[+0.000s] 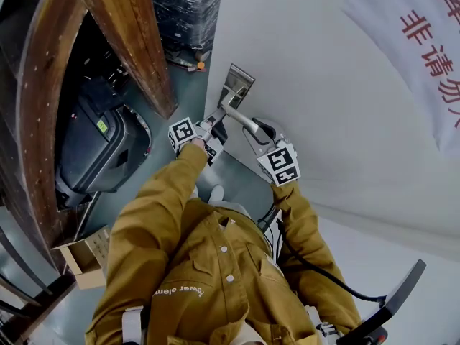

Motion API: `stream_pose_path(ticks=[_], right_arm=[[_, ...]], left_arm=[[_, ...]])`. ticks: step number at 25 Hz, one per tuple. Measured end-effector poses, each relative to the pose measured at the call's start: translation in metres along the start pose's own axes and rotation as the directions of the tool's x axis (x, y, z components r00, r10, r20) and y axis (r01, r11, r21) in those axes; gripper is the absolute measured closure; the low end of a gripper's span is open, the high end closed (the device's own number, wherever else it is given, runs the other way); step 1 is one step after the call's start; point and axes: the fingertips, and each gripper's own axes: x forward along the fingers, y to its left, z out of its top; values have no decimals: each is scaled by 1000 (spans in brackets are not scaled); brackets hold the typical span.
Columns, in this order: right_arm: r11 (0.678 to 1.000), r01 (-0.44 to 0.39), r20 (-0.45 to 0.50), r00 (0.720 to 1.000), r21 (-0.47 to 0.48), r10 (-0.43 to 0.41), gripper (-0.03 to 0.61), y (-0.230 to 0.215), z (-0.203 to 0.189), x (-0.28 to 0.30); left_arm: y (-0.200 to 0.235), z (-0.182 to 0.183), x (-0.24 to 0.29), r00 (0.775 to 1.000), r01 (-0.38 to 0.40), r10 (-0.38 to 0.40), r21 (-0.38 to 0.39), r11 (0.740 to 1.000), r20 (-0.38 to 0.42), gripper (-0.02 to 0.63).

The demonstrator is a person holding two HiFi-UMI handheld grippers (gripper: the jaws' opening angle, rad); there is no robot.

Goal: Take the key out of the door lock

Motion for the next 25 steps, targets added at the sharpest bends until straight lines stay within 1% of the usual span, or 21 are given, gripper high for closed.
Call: stream_pose_path(ticks=[1,3,5,6,10,12,17,19,21,22,23,24,25], right_arm=[[1000,4,-3,1000,0,-4,442,0,0,0],[1000,12,-10,1000,-5,-12,442,-1,-2,0],[1000,19,-14,1000,-13,-19,440,-1,-2,0],[1000,20,-16,1000,-14,-20,440,-1,-1,1],[1000,16,-25,1000,-14,-16,440,1,-1,2],[1000,13,-26,1000,-8,-13,440,1,-1,1],[1000,19,-21,1000,5,-19,440,2,-1,1],[1000,28,-21,999,15,-27,438,1,-2,1],[999,39,-18,999,25,-38,436,1,-1,1],[999,44,-15,999,30,-44,435,1,0,1],[998,48,-12,999,38,-48,434,1,1,2],[998,51,-12,999,48,-51,432,1,1,2],[997,54,-15,998,60,-53,430,1,2,2]], left_arm=[[0,-1,0,1000,-6,6,-1,1000,-4,591],[5,-1,-3,999,-44,44,-7,999,-10,592],[8,-2,-5,997,-74,74,-37,997,-9,592],[9,-2,-5,997,-75,74,-45,996,-10,592],[2,-3,-14,999,-38,38,-19,999,-14,592],[0,-7,-25,999,-39,39,-5,999,-21,594],[-21,-12,-60,1000,-2,2,20,1000,-18,594],[-34,-14,-72,1000,-4,5,58,998,-18,594],[-54,-20,-79,999,-9,13,114,993,-32,594],[-69,-23,-81,999,-2,9,147,989,-44,594],[-80,-26,-84,998,-15,26,196,981,-54,592],[-84,-26,-90,995,-62,81,266,962,-61,592],[-84,-26,-97,987,-120,151,346,931,-62,592]])
